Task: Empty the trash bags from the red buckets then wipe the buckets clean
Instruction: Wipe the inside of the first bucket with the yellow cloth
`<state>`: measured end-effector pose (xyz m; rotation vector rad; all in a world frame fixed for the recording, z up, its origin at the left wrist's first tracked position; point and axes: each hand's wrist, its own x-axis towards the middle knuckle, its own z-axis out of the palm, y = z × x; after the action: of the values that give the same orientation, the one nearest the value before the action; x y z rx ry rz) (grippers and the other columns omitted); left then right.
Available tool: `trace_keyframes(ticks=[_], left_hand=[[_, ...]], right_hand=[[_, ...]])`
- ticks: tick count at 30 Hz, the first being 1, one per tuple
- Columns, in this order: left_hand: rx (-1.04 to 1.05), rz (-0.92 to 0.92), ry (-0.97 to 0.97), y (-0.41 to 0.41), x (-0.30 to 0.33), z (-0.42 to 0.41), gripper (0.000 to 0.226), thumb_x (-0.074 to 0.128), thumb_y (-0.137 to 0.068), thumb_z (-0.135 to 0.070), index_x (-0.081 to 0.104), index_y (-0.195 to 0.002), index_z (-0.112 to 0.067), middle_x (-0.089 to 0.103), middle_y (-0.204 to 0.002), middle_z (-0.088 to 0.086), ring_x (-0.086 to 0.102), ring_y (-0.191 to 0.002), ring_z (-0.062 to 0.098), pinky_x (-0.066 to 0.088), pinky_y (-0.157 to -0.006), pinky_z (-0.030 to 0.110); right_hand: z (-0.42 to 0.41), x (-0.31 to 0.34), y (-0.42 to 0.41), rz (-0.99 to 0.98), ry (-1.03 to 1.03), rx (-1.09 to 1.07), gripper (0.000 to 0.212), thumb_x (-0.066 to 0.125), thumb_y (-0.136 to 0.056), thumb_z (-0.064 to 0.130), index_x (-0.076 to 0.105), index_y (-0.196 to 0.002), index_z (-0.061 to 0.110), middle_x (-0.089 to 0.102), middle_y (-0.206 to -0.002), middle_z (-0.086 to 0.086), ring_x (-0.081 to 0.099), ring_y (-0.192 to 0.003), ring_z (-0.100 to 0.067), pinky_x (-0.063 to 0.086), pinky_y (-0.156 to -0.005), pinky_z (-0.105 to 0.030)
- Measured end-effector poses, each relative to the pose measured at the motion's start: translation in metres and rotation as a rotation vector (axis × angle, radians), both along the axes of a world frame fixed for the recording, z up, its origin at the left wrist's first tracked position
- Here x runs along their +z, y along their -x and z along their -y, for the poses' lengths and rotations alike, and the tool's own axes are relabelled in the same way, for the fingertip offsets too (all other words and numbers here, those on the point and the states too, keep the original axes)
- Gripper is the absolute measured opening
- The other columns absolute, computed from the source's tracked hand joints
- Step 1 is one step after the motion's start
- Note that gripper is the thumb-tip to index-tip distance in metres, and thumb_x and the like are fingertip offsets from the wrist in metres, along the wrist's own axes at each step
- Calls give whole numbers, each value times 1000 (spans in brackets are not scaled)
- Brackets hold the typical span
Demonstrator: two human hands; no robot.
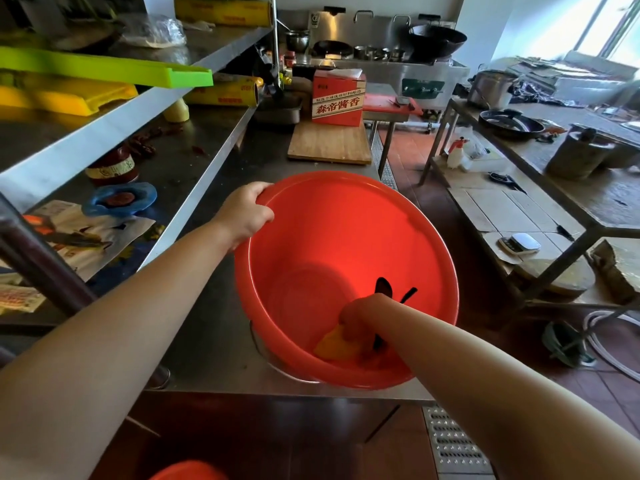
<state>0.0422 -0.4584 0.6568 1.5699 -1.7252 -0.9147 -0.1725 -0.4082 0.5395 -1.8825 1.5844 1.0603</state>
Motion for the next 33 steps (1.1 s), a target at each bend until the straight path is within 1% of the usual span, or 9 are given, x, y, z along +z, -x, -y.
trace_keyframes(ticks=[4, 9, 12, 14, 17, 21, 25, 28, 33], left_hand=[[124, -140, -6, 1, -14, -12, 53, 55, -91, -6, 46, -141, -24, 60, -114, 2, 62, -96, 19, 55, -80, 36], [302, -251, 25, 7, -31, -30, 49, 53, -90, -5, 52, -135, -22, 61, -112, 2, 61, -95, 17, 50, -76, 29], [404, -363, 17, 11, -44, -43, 53, 53, -88, -3, 50, -137, -23, 60, -118, 2, 60, -104, 21, 50, -86, 34], [466, -433, 28, 14, -50, -52, 55, 53, -87, -1, 50, -138, -23, 59, -120, 1, 60, -107, 22, 50, -89, 35], [526, -458, 78, 12, -56, -64, 63, 52, -88, 3, 43, -143, -25, 54, -130, 2, 57, -116, 22, 49, -89, 32], [440, -302, 42, -2, -60, -68, 74, 47, -93, 2, 22, -154, -31, 39, -150, 4, 48, -130, 26, 48, -103, 45], [206, -15, 100, -17, -56, -59, 90, 54, -87, 3, 7, -157, -31, 20, -162, 3, 29, -145, 27, 37, -113, 50], [100, 273, 195, -18, -42, -44, 94, 64, -86, -5, 5, -158, -24, 5, -165, 7, 12, -151, 30, 23, -120, 49], [-59, 492, 414, -9, -14, 6, 81, 62, -93, -29, 13, -157, -24, 8, -165, 7, 11, -152, 28, 19, -121, 51]], right_hand=[[16, -4, 0, -36, -52, -35, 42, 47, -98, 33, 53, -135, 13, 60, -131, -9, 59, -114, -33, 41, -103, -55], [26, -7, -2, 31, -68, -87, 45, 41, -100, 34, 53, -133, 6, 62, -127, -11, 60, -112, -33, 46, -98, -43], [24, -4, -10, 78, -120, -175, 43, 40, -104, 30, 49, -137, 4, 57, -133, -13, 57, -111, -31, 45, -94, -41], [24, -2, -14, 116, -129, -189, 42, 41, -105, 28, 48, -139, 4, 56, -134, -14, 56, -100, -28, 48, -85, -39], [24, 3, -16, 131, -103, -100, 44, 43, -104, 33, 48, -139, 5, 54, -121, -10, 58, -86, -25, 52, -50, -28], [23, -6, -19, 106, -132, 32, 48, 46, -102, 38, 48, -140, 9, 52, -137, -9, 53, -121, -32, 44, -84, -35], [19, -11, -21, 107, -170, 48, 47, 52, -100, 35, 48, -140, 13, 53, -138, -10, 55, -115, -29, 46, -98, -43], [20, -16, -21, 111, -191, 32, 43, 51, -101, 29, 48, -140, 12, 55, -135, -12, 56, -115, -32, 46, -100, -47], [16, -20, -27, 70, -216, 40, 42, 47, -103, 27, 46, -142, 11, 55, -132, -12, 56, -108, -32, 46, -89, -42]])
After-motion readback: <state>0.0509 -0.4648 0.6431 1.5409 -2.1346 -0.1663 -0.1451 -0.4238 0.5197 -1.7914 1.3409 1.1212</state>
